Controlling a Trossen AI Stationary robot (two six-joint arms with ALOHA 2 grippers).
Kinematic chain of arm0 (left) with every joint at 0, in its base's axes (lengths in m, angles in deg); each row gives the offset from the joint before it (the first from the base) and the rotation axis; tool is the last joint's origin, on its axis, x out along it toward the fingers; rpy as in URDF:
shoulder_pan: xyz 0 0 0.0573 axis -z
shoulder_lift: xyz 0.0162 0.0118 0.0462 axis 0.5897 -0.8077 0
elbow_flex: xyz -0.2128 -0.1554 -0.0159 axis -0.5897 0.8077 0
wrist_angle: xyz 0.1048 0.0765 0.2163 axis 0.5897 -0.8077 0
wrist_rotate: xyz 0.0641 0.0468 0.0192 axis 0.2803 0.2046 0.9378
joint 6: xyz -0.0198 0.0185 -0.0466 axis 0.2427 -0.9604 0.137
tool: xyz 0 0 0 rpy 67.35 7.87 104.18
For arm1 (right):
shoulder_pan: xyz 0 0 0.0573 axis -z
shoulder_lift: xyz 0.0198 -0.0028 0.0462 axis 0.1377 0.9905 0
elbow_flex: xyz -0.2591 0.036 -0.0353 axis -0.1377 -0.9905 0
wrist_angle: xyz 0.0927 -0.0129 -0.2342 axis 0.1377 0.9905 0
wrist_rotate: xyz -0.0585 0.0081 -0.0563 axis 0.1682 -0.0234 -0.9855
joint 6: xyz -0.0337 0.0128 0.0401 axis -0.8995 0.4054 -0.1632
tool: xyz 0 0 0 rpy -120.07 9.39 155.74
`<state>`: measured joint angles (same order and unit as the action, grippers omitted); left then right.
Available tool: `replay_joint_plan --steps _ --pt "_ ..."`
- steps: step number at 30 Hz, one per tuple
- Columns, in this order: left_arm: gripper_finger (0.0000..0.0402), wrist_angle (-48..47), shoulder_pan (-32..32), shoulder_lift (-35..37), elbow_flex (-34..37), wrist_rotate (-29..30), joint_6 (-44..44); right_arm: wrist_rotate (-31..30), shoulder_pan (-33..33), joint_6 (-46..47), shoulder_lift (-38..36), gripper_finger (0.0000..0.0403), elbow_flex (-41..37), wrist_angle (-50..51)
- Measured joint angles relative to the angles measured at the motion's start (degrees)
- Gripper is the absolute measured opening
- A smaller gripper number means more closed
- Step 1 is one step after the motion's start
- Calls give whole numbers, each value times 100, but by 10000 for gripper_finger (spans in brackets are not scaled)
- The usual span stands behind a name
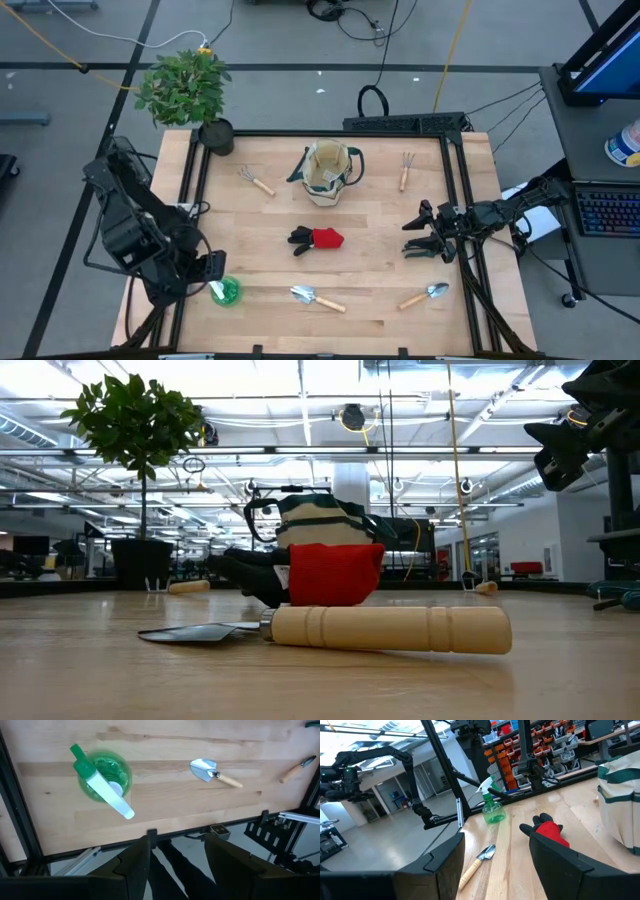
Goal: Pick & Place Garden tools in Gardening bag
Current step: Put the spray bottle into the gardening tool bag
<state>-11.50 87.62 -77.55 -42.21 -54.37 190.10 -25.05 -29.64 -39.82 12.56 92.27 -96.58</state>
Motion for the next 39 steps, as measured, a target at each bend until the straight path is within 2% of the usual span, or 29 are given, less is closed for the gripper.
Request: replay_joint_plan --steps 4,10,25,39 --pt "196 -10 -2 -128 0 -69 13 1 -1 0 -1 215 1 0" --pt "196 -166 3 -393 0 -787 335 0 0 0 0 215 1 0" --pt "196 -332 51 -847 0 -785 582 0 0 0 -1 215 0 0" --pt "196 -219 50 -845 0 -780 -44 2 -1 1 0 215 1 0"
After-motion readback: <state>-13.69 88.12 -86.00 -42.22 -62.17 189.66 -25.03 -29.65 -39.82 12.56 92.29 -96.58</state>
